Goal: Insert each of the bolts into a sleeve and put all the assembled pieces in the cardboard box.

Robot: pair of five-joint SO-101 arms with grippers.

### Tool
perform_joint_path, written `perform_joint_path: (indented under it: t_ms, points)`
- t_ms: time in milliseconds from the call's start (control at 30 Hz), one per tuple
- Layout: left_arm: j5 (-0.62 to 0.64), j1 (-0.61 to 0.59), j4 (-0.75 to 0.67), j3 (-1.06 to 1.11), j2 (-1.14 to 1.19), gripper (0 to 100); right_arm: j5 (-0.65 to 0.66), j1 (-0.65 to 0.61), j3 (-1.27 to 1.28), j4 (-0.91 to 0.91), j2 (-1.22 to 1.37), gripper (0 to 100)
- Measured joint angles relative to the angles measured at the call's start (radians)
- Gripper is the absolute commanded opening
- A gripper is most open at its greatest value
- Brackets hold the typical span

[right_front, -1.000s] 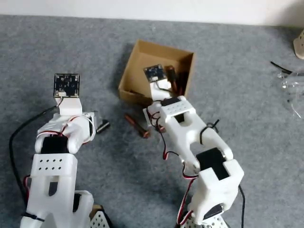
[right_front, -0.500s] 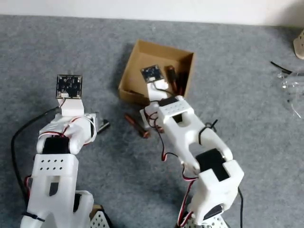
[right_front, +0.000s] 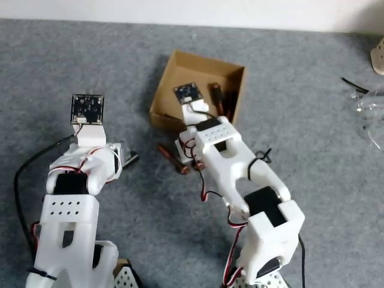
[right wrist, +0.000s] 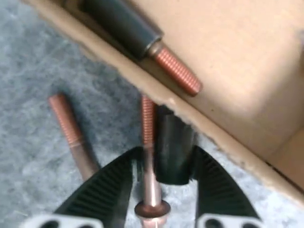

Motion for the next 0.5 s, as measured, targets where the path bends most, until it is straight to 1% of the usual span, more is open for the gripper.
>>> perform_joint_path:
  t_ms: [200, 333, 500]
  points:
    - [0.000, 0.000, -0.002, 0.006, 0.000, 18, 0.000, 0.011, -0.018, 0.003, 0.018, 15.2]
    - [0.000, 0.000, -0.038, 0.029, 0.000, 18, 0.000, 0.040, -0.018, 0.003, 0.018, 15.2]
    - [0.000, 0.000, -0.043, 0.031, 0.000, 18, 0.000, 0.041, -0.021, 0.011, 0.018, 15.2]
